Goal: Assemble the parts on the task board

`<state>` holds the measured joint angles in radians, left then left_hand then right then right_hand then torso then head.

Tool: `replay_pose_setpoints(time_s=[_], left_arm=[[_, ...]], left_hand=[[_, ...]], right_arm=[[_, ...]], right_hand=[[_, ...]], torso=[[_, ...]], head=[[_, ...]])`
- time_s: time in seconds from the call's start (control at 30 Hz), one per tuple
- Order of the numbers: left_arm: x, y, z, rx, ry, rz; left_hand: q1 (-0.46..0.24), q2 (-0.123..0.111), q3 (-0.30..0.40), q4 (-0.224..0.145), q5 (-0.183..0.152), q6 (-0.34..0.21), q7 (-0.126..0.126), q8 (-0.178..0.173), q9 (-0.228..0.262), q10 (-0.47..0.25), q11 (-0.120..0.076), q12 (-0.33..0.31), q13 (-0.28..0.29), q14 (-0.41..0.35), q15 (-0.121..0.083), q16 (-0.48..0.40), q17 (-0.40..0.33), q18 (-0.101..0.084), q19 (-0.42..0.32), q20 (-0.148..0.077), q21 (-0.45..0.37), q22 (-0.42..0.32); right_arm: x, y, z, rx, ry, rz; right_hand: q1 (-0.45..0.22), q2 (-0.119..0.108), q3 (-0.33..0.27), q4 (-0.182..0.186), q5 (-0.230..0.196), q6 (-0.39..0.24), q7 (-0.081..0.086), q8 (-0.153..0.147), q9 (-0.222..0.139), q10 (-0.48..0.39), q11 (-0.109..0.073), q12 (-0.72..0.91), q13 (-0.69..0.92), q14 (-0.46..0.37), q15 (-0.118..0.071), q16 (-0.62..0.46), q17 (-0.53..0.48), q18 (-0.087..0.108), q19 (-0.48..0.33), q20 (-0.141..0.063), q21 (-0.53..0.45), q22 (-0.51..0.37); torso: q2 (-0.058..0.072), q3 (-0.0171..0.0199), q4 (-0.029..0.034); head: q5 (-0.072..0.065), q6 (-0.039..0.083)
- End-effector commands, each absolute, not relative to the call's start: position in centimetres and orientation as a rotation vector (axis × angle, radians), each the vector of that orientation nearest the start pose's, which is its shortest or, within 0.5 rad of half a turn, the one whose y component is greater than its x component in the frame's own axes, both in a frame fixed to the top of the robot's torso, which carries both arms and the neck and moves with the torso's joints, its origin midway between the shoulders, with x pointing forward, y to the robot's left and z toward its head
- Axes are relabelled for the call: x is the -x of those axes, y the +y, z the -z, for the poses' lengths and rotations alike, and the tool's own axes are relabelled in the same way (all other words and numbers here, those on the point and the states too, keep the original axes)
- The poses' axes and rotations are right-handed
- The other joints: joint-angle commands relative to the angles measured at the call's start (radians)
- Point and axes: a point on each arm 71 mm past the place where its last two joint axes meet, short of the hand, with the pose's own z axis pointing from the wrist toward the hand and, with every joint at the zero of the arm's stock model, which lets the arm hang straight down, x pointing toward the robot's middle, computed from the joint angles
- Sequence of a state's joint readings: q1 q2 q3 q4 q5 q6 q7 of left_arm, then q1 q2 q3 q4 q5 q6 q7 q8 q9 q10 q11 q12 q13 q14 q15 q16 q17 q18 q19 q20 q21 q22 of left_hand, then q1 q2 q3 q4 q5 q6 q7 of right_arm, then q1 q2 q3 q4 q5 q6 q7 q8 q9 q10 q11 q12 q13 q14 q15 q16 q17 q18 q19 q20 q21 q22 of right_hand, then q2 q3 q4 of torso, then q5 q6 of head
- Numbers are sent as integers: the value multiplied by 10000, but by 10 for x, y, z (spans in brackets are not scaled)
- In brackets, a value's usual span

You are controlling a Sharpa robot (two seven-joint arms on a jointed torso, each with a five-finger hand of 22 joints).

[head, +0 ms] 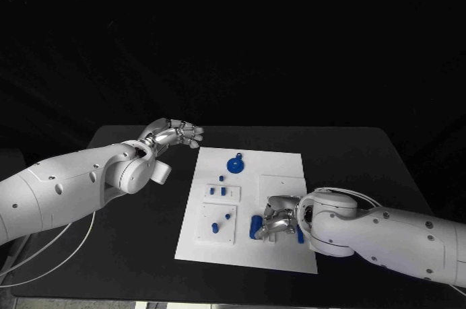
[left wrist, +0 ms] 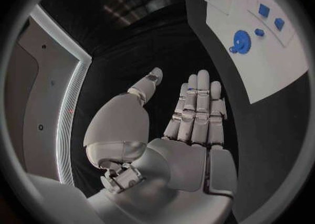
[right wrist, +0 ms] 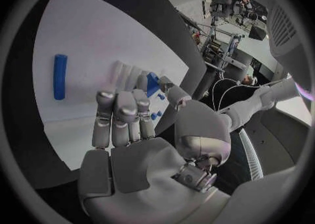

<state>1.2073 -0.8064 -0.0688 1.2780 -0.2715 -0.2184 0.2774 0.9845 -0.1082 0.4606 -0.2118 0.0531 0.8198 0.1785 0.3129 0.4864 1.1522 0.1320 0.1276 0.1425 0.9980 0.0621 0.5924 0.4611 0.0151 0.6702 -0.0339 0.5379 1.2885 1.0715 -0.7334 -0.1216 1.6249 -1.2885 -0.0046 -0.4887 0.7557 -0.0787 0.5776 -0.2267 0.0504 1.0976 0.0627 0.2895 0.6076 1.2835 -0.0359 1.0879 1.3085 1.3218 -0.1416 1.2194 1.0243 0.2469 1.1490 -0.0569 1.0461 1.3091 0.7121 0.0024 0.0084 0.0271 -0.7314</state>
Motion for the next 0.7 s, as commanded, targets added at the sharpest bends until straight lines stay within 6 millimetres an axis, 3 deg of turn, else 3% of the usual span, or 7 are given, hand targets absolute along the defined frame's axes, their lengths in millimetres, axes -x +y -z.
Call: replay_pose_setpoints(time_s=[0.03,0.27,0.7], left_arm=[[-525,259,203,9105,15831,12919],[-525,259,203,9105,15844,12925],[-525,259,203,9113,15850,12909]], left_hand=[[-43,28,-11,46,-1,-12,-27,3,-8,3,-44,-27,10,47,57,-56,14,-18,75,24,-46,14],[-45,30,-12,50,-1,-12,-29,3,-9,3,-45,-28,10,47,57,-61,19,-18,75,24,-50,17],[-43,36,-12,54,-1,-10,-31,4,-10,4,-47,-28,10,49,56,-71,31,-17,76,22,-56,23]], right_arm=[[-411,-137,291,1433,22934,-4491],[-413,-139,290,1613,22688,-4131],[-412,-136,295,1508,23128,-4235]], right_hand=[[9,113,48,60,-11,91,-24,42,10,256,-143,70,92,-31,-91,8,-9,149,42,-27,-29,70],[-77,196,204,241,-11,136,-39,43,15,359,-158,214,177,-35,-106,21,-11,149,50,-35,-28,78],[-136,102,291,298,-12,143,-47,32,19,371,-168,230,197,-43,-123,30,-12,149,44,-46,-26,91]], torso=[[-1,5,-4],[0,6,-11],[-1,13,-7]], head=[[0,-10],[1,-5],[11,-35]])
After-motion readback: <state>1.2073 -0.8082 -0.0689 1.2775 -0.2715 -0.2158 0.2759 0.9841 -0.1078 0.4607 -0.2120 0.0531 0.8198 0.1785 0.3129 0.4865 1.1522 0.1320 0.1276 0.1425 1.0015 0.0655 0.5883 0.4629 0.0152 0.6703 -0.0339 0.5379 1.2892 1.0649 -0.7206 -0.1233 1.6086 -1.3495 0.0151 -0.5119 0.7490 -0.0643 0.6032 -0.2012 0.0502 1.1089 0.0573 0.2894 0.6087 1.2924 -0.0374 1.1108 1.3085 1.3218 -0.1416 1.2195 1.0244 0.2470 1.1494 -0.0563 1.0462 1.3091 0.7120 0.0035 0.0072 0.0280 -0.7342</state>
